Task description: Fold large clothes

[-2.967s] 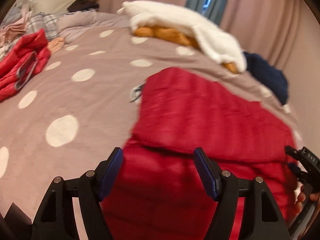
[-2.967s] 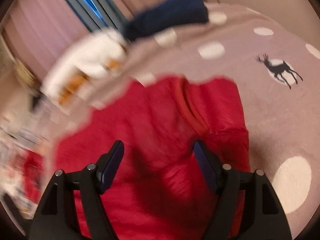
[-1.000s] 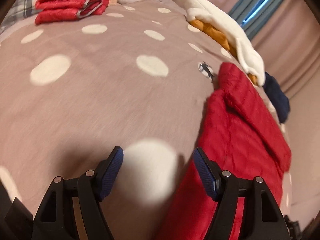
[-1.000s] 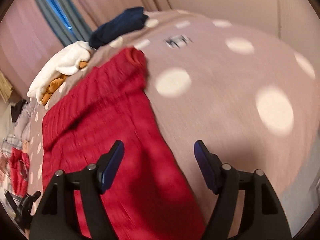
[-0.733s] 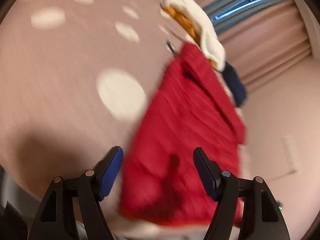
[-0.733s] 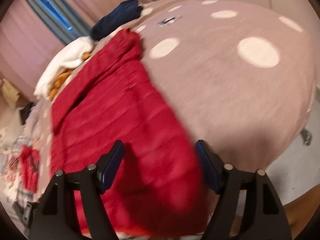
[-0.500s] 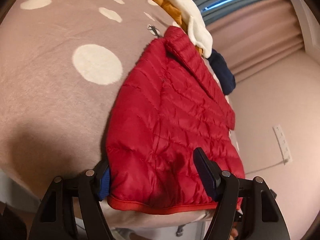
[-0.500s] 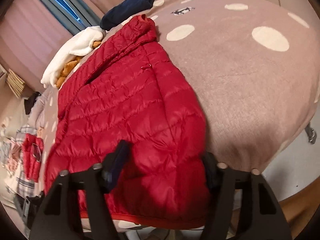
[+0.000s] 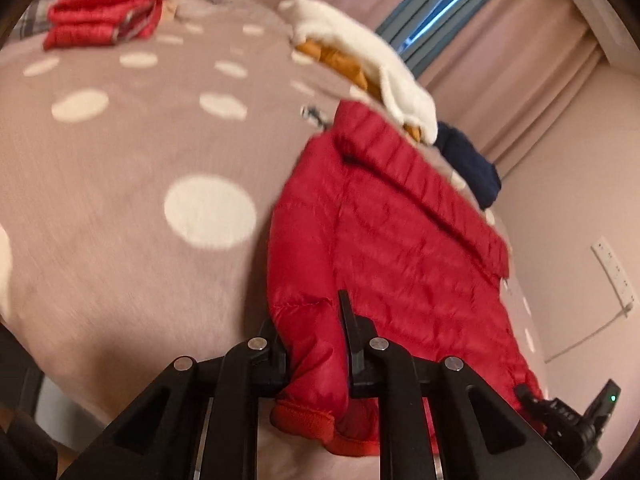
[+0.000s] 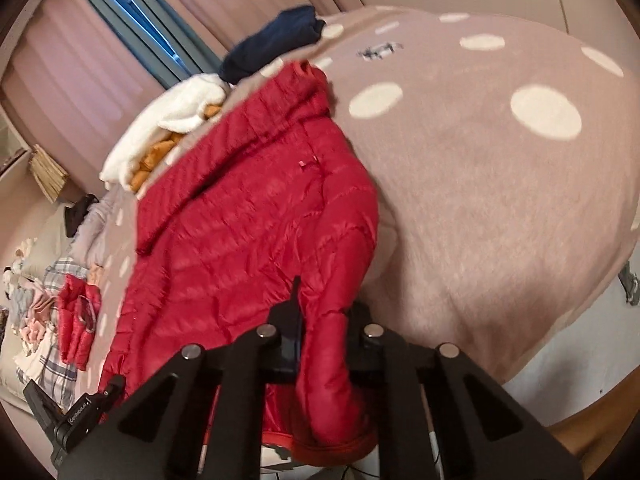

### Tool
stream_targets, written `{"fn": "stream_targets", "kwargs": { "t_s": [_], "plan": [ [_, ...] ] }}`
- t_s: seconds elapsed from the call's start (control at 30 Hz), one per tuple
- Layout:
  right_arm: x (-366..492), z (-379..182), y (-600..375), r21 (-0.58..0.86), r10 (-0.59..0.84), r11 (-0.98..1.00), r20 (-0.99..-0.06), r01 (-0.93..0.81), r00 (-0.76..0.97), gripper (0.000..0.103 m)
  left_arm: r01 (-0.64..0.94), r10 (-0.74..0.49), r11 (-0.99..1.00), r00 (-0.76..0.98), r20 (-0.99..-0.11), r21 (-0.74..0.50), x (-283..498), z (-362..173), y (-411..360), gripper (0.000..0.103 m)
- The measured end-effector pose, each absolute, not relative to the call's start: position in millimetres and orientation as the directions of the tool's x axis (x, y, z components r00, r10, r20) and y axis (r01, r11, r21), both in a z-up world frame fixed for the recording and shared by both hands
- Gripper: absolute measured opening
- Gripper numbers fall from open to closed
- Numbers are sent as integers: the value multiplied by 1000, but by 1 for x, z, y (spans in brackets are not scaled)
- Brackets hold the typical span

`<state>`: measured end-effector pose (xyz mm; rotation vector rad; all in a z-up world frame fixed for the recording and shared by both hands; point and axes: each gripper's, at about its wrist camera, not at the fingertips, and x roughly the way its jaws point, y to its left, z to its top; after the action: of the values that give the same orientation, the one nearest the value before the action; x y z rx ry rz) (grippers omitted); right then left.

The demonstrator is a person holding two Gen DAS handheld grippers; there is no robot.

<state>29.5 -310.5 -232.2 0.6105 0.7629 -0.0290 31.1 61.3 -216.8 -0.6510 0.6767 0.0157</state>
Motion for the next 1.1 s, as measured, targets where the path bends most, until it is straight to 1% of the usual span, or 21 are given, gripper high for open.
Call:
{"fn": "stream_targets", "kwargs": {
  "t_s": [0.07, 0.17, 0.27, 0.37, 0.5, 0.63, 0.83, 0.93, 1.1],
  "plan": [
    [30, -224, -316, 537, 209, 814, -626, 221, 751, 12, -198, -192, 805, 805, -562, -559, 31, -207, 63, 15],
    [29, -212, -320, 552, 218, 810, -597, 198, 772, 12, -184, -191, 813, 812, -551, -553, 34, -197, 61, 15],
    [27, -200, -319, 550, 216, 817, -569, 172, 793, 11, -168, -189, 827, 816, -546, -537, 35, -188, 55, 15],
    [26, -189, -318, 536, 205, 830, -554, 158, 807, 11, -152, -185, 840, 822, -538, -521, 21, -182, 55, 14],
    [22, -177, -319, 546, 210, 827, -524, 136, 825, 11, -121, -208, 831, 839, -504, -543, 12, -169, 56, 13],
    [13, -159, -322, 554, 214, 826, -481, 106, 850, 11, -113, -179, 847, 859, -479, -519, 5, -153, 56, 13],
    [1, -130, -323, 550, 216, 833, -417, 55, 883, 11, -75, -186, 857, 878, -442, -509, -5, -134, 52, 13],
    [-3, -120, -322, 536, 210, 843, -401, 42, 892, 11, -61, -188, 860, 885, -425, -507, -9, -127, 52, 13],
    [-4, -114, -321, 520, 205, 854, -392, 32, 897, 11, -94, -124, 890, 892, -435, -446, -11, -121, 48, 13]
  ]
}}
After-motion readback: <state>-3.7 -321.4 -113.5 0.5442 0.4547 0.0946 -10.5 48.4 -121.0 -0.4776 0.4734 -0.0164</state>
